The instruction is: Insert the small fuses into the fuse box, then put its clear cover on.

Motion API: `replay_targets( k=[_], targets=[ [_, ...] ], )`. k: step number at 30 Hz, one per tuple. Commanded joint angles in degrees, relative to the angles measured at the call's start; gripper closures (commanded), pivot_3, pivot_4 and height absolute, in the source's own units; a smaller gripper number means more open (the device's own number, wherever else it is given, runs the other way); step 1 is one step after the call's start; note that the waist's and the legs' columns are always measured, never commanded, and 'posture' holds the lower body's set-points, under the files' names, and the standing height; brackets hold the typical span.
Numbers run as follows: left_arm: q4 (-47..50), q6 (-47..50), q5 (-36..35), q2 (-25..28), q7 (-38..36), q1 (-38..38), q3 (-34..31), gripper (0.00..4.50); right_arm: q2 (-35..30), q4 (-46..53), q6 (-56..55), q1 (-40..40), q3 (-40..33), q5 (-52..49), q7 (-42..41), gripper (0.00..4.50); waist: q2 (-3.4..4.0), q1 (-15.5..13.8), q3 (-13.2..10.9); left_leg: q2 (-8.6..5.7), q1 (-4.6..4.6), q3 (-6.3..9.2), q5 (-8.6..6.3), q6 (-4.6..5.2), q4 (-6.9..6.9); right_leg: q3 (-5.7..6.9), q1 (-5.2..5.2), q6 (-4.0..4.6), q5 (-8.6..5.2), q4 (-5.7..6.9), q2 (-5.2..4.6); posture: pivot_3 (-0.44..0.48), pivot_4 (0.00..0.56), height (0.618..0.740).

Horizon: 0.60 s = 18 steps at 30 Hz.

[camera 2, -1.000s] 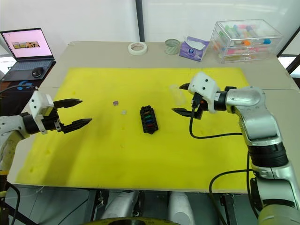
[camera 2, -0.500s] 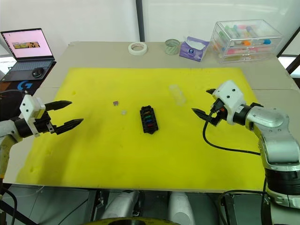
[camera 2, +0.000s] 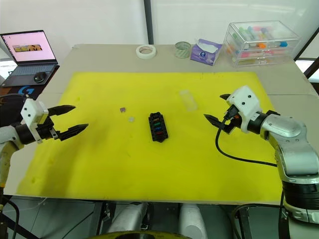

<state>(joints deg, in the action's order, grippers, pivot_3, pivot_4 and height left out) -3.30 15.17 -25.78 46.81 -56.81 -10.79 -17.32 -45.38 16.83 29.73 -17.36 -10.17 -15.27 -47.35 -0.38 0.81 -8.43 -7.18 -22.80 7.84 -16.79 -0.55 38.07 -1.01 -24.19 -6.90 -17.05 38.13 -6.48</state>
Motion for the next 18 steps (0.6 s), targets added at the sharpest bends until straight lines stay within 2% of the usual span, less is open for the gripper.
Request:
replay_targets(
  k=[1,5,8,10,14,18],
  targets=[
    [5.6,12.1,-5.3,-1.0,7.8,-0.9,-3.4,0.00,0.0,1.7,-0.1,-4.0,1.1,-1.8,-0.5,0.02,0.00,0.0,0.0,0.01,0.00,0.00,0.00,0.00,0.00,0.00,-0.01,0.00,0.00,0.00,0.01,0.000,0.150,0.740],
    [8.3,26.6,-9.8,-1.0,15.3,-3.1,-5.0,0.00,0.6,1.4,0.1,-8.0,3.8,-2.9,-1.1,0.02,-0.02,0.0,0.0,0.01,0.00,0.00,0.00,0.00,0.02,0.00,-0.01,0.00,0.00,0.02,0.01,0.000,0.150,0.740],
    [9.2,33.2,-13.9,-1.8,18.2,-5.0,-7.4,0.00,1.8,1.6,1.4,-11.7,6.6,-4.4,-2.3,0.02,-0.02,0.1,0.0,0.01,0.00,0.00,0.00,0.00,0.03,0.00,-0.01,0.00,0.00,0.04,0.01,0.000,0.150,0.740],
    [8.5,40.2,-20.5,-3.2,19.8,-6.9,-11.0,0.00,2.9,2.1,2.1,-14.1,8.8,-5.2,-3.3,0.02,-0.02,0.1,0.0,0.01,0.00,0.00,0.00,0.00,0.03,0.00,-0.02,0.00,0.00,0.04,0.01,0.000,0.150,0.740],
    [7.1,45.4,-25.8,-6.6,25.7,-8.2,-16.3,0.00,6.5,3.3,4.6,-20.1,13.5,-6.2,-3.0,0.02,-0.02,0.2,0.0,0.01,0.01,0.01,0.00,0.00,0.04,0.00,-0.03,0.00,0.00,0.04,0.01,0.000,0.150,0.740],
    [6.1,46.9,-35.1,-11.9,29.4,-10.5,-23.1,0.00,9.3,4.0,6.6,-24.9,18.1,-6.0,-3.3,0.02,-0.08,0.2,0.0,0.03,0.00,0.01,0.00,-0.01,0.05,0.01,-0.04,0.00,0.00,0.05,0.03,0.000,0.150,0.740]
  ],
)
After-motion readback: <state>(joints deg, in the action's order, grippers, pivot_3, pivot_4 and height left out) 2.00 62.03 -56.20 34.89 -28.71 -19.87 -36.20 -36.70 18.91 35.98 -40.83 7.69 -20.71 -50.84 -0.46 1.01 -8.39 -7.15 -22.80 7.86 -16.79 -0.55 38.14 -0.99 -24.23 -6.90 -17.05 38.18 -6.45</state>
